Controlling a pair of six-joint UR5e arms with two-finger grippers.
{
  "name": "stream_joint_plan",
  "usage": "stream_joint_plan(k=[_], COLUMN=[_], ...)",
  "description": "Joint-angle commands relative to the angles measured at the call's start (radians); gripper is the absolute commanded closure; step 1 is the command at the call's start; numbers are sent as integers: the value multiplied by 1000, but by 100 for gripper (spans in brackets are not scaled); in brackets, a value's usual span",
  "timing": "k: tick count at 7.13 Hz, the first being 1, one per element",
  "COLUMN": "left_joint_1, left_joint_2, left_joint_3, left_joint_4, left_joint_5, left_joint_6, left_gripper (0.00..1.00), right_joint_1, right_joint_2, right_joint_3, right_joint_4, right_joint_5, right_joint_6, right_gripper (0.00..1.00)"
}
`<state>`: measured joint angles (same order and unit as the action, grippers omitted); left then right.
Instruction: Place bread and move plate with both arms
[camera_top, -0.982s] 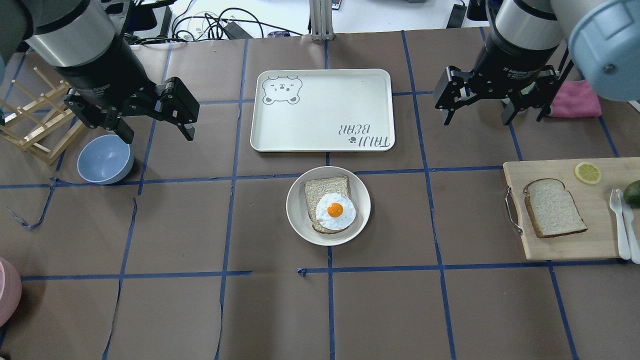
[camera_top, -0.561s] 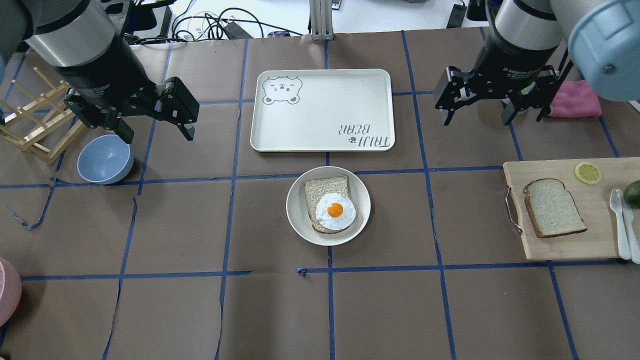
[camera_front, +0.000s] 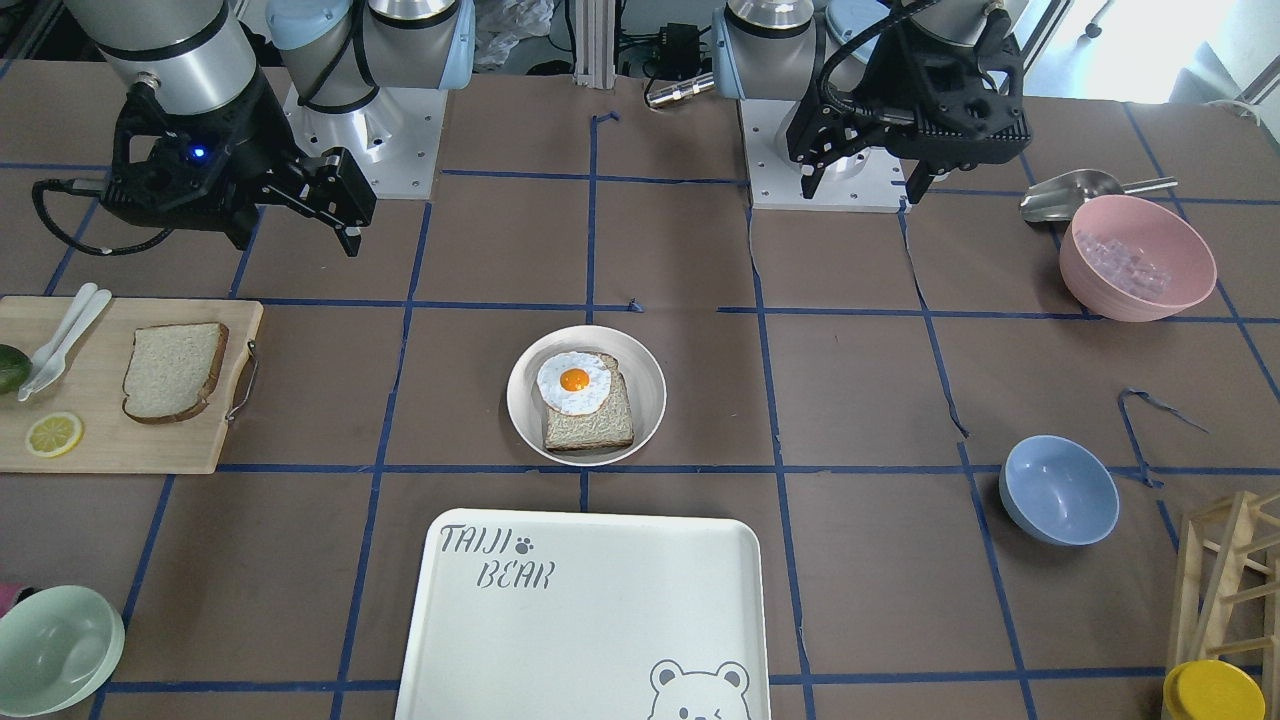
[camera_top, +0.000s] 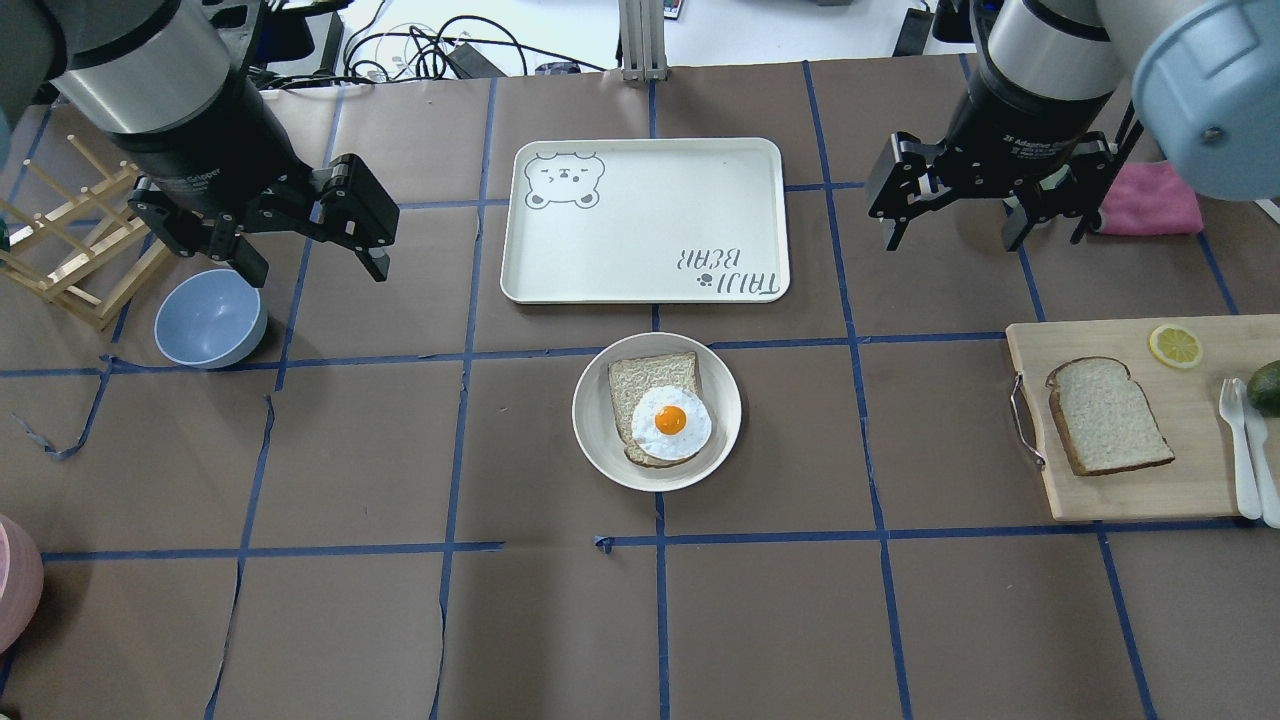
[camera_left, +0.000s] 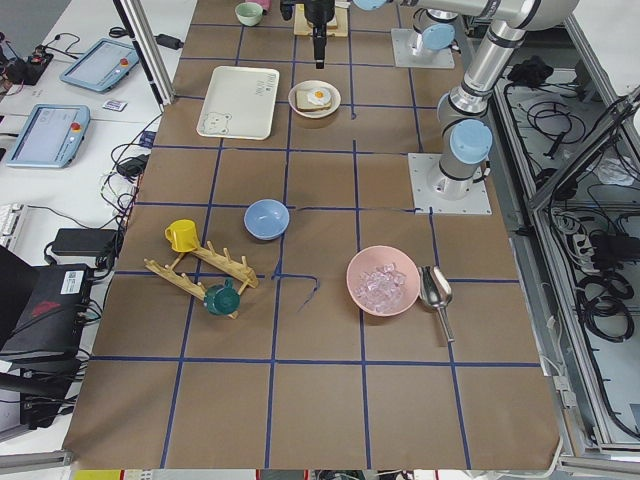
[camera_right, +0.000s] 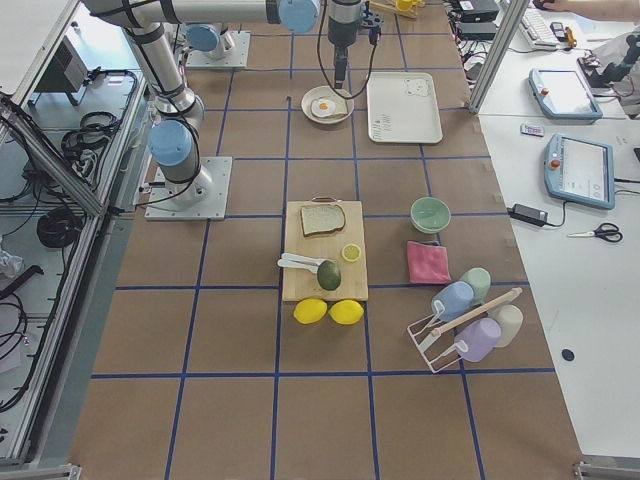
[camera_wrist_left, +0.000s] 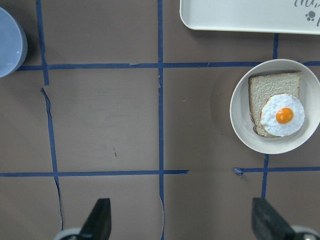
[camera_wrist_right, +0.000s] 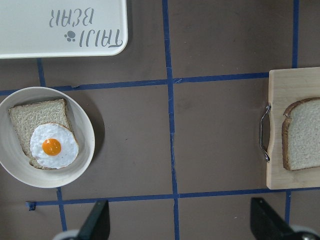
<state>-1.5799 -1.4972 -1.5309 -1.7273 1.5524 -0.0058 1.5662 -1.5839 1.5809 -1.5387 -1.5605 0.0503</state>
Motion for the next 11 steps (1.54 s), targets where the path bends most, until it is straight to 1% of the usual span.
stream_joint_plan(k=[1, 4, 6, 7, 8, 9, 10, 11], left_joint_1=[0, 0, 0, 1, 1, 1, 1, 1], left_joint_2=[0, 0, 0, 0, 0, 0, 0, 0], left_joint_3=[0, 2, 2, 0, 2, 2, 2, 2], left_joint_4=[0, 0, 0, 0, 0, 0, 0, 0], left_joint_5=[0, 1, 2, 2, 2, 2, 2, 2], left_joint_6=[1, 0, 0, 0, 1, 1, 0, 0], left_gripper=[0, 0, 0, 0, 0, 0, 0, 0], right_joint_1=[0, -21, -40, -88, -174, -223, -233, -235], right_joint_2=[1, 8, 60, 73, 112, 125, 139, 140], right_joint_3=[-1, 1, 2, 5, 25, 46, 100, 158], right_joint_4=[2, -4, -8, -26, -35, -110, -182, -267], right_joint_5=[5, -9, -10, -15, -56, -75, -84, -129], right_joint_6=[3, -7, -29, -36, -44, -44, -44, -44], right_gripper=[0, 0, 0, 0, 0, 0, 0, 17])
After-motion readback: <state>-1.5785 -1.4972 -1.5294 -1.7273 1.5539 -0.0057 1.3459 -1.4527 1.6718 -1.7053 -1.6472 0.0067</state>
